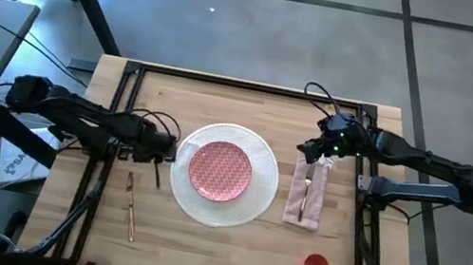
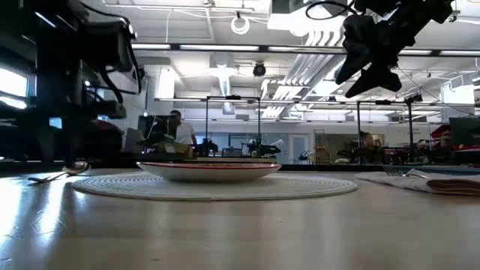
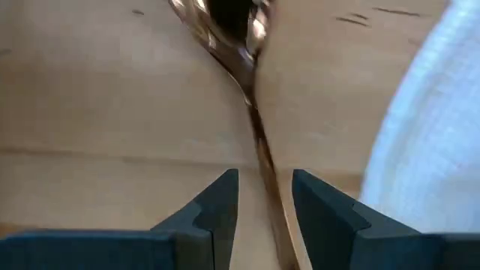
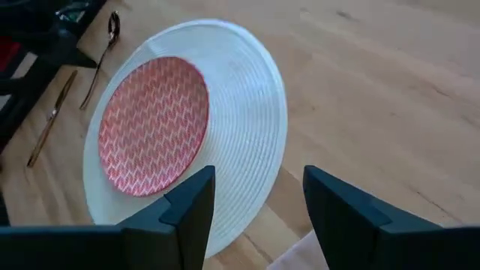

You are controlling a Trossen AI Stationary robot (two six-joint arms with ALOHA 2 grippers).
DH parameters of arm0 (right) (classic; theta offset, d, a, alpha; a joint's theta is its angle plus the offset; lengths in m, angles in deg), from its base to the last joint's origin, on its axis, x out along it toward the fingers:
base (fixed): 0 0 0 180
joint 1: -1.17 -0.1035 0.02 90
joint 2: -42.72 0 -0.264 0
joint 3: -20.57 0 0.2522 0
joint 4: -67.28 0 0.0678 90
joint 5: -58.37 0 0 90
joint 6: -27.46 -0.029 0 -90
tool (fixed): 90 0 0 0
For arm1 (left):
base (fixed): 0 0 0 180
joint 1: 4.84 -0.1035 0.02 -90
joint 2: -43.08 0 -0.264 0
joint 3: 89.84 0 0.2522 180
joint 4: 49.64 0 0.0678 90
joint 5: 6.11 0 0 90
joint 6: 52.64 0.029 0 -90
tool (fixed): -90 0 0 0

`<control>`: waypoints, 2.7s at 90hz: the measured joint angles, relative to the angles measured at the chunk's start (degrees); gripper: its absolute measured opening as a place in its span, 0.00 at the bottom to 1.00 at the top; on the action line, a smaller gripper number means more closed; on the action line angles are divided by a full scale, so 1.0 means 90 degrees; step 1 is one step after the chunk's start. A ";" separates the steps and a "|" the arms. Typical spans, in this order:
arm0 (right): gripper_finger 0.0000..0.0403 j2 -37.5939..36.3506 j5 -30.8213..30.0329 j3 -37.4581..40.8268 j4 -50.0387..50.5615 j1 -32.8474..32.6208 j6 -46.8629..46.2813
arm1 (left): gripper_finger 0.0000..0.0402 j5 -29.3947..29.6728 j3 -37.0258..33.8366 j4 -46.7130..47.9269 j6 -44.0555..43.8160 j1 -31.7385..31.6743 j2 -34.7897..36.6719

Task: Set table place
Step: Put the spoon to the left of the placemat, then put the knife to the left of the spoon

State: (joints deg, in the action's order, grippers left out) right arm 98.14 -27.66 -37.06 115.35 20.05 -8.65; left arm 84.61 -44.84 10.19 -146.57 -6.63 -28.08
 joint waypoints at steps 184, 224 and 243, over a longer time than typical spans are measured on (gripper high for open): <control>0.45 0.0002 -0.0129 -0.0001 -0.0038 0.0000 -0.0247 | 0.23 -0.0120 0.0416 -0.1154 0.0368 0.0454 -0.0815; 0.45 0.0002 -0.0088 0.0001 -0.0036 0.0000 -0.0236 | 0.36 -0.1370 0.0686 -0.0330 -0.1155 0.1349 0.0366; 0.45 0.0002 -0.0272 0.0001 -0.0040 0.0000 -0.0151 | 0.34 -0.1733 0.0684 -0.0292 -0.2895 0.2907 0.0321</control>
State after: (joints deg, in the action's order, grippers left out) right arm 98.16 -30.11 -37.05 114.99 20.05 -10.01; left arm 69.01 -38.69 7.57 -172.63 19.53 -25.19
